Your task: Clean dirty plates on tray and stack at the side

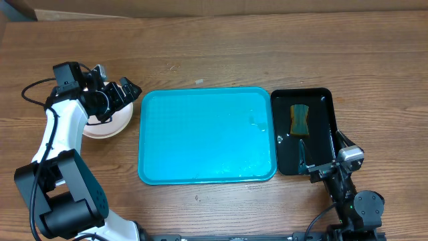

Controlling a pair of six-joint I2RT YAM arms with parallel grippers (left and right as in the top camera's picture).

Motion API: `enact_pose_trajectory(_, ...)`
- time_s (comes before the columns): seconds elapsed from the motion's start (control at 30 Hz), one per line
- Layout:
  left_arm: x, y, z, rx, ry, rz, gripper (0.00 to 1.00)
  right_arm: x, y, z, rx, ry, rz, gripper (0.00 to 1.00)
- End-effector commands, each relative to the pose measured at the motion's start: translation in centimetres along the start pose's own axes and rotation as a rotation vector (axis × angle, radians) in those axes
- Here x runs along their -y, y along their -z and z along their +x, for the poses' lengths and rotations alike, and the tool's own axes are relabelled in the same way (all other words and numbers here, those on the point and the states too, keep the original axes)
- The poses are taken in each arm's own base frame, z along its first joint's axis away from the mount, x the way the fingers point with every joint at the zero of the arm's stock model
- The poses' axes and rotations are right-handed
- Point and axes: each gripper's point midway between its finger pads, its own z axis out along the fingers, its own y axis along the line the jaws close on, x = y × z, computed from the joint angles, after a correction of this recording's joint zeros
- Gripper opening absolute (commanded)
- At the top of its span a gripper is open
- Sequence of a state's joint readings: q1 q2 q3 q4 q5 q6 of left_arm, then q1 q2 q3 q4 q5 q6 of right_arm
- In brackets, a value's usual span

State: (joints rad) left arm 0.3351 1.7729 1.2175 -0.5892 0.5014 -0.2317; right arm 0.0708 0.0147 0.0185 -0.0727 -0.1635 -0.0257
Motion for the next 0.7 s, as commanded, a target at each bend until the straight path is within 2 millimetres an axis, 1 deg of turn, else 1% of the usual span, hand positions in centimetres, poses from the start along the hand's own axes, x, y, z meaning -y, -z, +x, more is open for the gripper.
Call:
enact_pose_trajectory(0.0, 0.8, 0.7, -0.2, 0.019, -0.038, 0.018, 1.0, 0.4, 0.0, 0.2, 0.005, -0.006, 0.019, 1.0)
enact_pose_trajectory(0.43, 0.8, 0.8, -0.2, 0.021, -0.038, 0.018, 1.0, 0.4, 0.0, 0.2, 0.005, -0.006, 0.019, 1.0)
enact_pose_trajectory(0.5, 1.3, 1.9, -0.6, 0.045, -0.048, 0.022, 1.0, 0.4, 0.0, 0.2, 0.005, -0.006, 0.02, 1.0)
enact_pose_trajectory(0.53, 1.8, 2.9, -0.8, 0.068, -0.059, 0.026, 1.0, 0.4, 0.0, 0.2, 0.005, -0.006, 0.019, 1.0)
enact_pose_trajectory(0.63, 4.2, 6.7, -1.7, 0.167, -0.116, 0.048, 1.0, 0.4, 0.0, 0.2, 0.005, -0.006, 0.02, 1.0)
enact_pose_trajectory(0.67, 5.3, 8.5, -2.0, 0.214, -0.143, 0.059, 1.0, 0.4, 0.0, 0.2, 0.005, -0.006, 0.019, 1.0)
